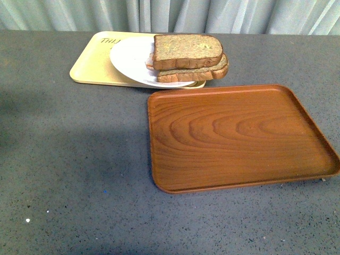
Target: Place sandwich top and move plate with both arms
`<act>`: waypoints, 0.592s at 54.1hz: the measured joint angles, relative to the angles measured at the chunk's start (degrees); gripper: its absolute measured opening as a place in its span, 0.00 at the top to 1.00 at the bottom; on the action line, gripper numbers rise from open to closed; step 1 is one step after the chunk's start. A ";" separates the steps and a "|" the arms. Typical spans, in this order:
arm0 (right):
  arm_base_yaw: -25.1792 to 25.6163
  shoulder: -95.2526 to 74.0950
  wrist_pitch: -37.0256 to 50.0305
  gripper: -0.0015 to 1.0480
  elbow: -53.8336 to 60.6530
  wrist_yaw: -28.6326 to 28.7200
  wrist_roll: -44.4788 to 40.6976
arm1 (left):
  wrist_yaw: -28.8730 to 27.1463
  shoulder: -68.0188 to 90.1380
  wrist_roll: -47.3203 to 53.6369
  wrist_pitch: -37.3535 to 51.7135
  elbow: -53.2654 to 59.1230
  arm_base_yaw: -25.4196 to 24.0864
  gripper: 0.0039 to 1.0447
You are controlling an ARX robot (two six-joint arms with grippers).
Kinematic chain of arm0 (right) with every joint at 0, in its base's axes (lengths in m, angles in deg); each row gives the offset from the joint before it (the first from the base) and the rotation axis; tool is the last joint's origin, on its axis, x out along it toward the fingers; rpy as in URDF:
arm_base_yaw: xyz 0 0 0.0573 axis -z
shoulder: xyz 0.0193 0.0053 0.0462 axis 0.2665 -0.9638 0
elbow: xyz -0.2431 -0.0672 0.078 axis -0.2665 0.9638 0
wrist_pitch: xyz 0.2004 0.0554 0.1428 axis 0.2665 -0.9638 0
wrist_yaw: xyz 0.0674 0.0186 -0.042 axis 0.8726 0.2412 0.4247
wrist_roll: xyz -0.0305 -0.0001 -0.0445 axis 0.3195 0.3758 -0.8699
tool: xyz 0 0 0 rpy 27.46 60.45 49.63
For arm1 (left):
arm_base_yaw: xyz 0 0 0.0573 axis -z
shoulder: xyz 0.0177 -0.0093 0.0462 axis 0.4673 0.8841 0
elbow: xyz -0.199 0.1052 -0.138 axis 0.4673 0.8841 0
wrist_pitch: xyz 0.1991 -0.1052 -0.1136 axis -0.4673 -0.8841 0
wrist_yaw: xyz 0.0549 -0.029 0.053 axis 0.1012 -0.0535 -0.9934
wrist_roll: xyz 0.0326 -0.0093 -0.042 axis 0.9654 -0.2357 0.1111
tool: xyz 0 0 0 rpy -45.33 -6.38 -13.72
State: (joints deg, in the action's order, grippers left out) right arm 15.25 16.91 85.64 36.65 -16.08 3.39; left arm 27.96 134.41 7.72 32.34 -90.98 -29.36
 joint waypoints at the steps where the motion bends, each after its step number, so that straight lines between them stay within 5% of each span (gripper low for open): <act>1: 0.00 0.00 0.00 0.09 0.00 0.00 0.00 | -0.94 -0.39 1.09 0.26 0.35 0.02 0.51; 6: 0.00 0.02 -0.02 0.09 0.00 -0.02 0.00 | -4.35 -2.03 4.68 0.44 1.57 0.22 0.65; 10: 0.02 0.02 -0.02 0.09 0.00 -0.04 0.00 | -12.17 -9.31 15.74 -0.96 7.32 1.09 0.79; 16: 0.02 0.09 -0.07 0.09 0.00 0.00 0.00 | -13.94 -21.16 29.11 -4.94 12.55 1.29 0.99; 32: 0.02 0.09 -0.07 0.09 0.00 0.00 0.00 | -13.92 -47.41 35.15 -27.87 17.22 1.36 0.99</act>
State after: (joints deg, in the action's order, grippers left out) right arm 15.27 17.00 85.57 36.65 -16.08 3.39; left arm 14.04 87.00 42.87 4.48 -73.76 -28.00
